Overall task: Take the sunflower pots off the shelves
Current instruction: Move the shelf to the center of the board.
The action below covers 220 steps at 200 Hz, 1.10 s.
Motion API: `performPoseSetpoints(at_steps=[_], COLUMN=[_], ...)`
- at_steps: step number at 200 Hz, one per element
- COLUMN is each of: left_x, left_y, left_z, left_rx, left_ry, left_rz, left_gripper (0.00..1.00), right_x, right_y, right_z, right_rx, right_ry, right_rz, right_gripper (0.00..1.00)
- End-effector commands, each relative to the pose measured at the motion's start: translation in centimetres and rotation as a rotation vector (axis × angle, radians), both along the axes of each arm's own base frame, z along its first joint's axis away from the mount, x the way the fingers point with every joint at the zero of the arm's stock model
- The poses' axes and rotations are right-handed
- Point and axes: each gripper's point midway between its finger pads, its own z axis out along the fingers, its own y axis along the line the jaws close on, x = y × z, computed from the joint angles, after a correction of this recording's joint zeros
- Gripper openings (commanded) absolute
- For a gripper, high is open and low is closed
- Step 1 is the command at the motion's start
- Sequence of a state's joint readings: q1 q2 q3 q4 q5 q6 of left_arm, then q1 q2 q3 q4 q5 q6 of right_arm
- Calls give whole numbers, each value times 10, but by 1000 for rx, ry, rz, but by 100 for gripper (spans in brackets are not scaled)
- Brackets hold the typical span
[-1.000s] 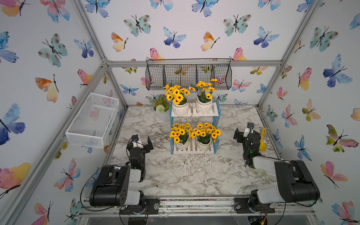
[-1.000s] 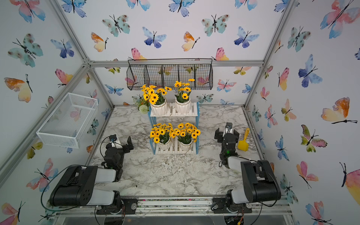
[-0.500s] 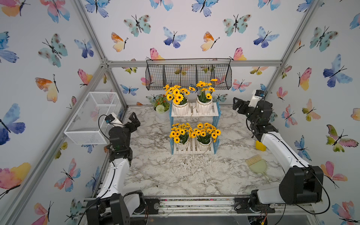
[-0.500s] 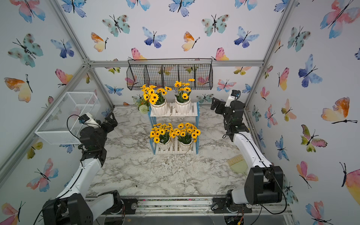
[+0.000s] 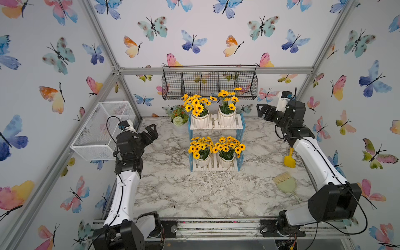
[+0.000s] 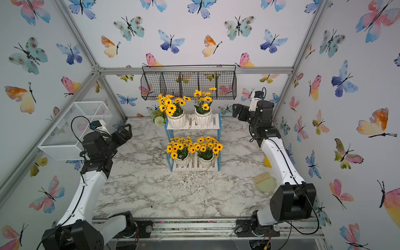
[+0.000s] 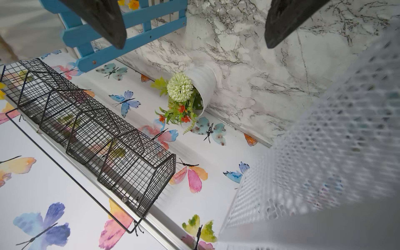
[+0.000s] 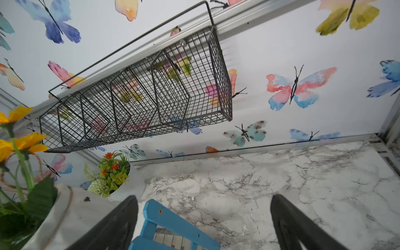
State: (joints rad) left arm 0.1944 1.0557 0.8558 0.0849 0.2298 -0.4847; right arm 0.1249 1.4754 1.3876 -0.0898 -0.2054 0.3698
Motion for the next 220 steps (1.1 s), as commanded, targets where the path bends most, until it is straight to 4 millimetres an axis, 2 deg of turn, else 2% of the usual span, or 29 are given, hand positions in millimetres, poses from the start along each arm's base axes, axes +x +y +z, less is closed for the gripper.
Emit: performPoseSetpoints(at_steps=[1,41,106,142,170,199,220], left_x=[-11,-9,-1,19,31,35,36], left_y=[5,1,-5,-33,-57,-67,-72], left_z=[27,-2,-24,-43,-42,-40,-28], left_rx=[72,39,5,88,156,135,137], left_ry=[-100,-62,-11,129,166,173,172], left_rz=[25,4,-21,-87,-117,-147,-163], left_gripper=[100,100,100,99,99,99,98], right_x=[-4,-4,2,4,3,2,2], right_y=[-1,-2,-15,-28,-28,-29,-27], right_z=[-9,-24,-48,-61,-61,-63,-66], right_rx=[-18,-19,-60,-93,-96,-104,-103], right_ry=[27,54,132,186,190,195,201], right_rz=[3,-1,-72,-143,-142,-144,-135], right_gripper=[98,98,98,98,98,98,98])
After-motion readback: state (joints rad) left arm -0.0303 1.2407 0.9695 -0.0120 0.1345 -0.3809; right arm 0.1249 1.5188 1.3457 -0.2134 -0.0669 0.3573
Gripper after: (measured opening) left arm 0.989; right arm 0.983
